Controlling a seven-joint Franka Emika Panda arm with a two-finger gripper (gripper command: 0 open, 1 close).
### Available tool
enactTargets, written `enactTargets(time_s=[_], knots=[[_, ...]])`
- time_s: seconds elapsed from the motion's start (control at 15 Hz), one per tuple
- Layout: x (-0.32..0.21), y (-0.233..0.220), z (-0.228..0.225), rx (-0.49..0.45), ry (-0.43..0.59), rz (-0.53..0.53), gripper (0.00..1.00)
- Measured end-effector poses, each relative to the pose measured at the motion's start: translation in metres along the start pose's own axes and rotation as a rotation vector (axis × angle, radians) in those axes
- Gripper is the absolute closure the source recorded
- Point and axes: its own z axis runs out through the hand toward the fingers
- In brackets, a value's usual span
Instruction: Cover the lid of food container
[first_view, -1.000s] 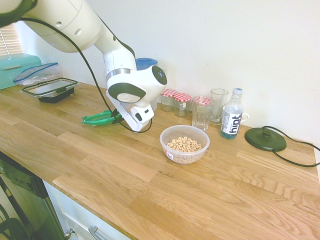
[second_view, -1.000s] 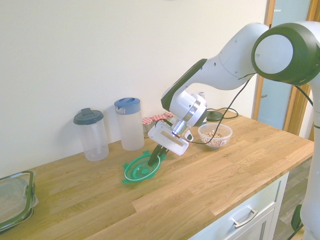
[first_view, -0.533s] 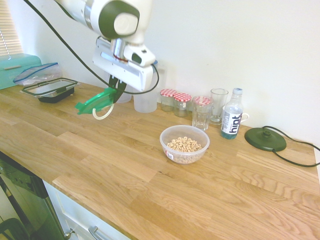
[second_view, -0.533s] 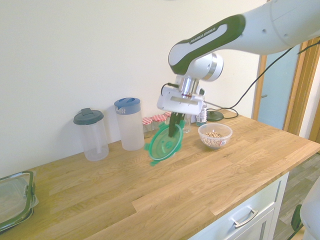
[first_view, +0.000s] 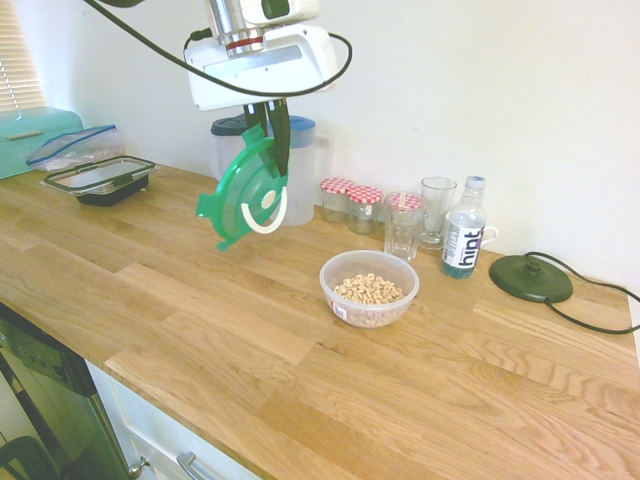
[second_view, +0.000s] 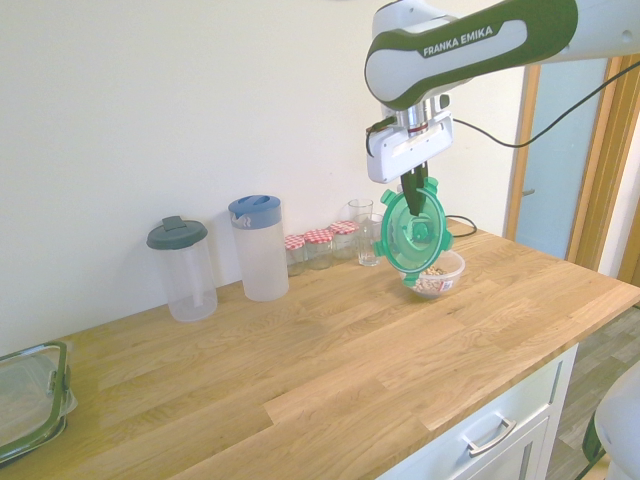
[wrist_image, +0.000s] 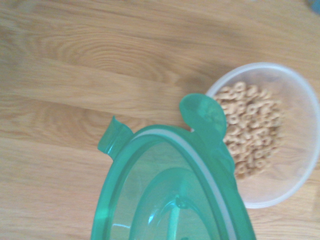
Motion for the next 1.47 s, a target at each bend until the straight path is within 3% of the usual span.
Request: enactTargets(time_s=[0.53,1.2,1.33,1.47], knots=[[0.005,-0.012,-0.014,-0.363,0.409,-0.031,1.00],[-0.015,-0.008,0.093,-0.906,0.751,0.063,1.00],[-0.013,-0.023,0.120,-0.944,0.798,0.067,1.00],[-0.010,-0.040,0.139,-0.922,0.804,0.059,1.00]])
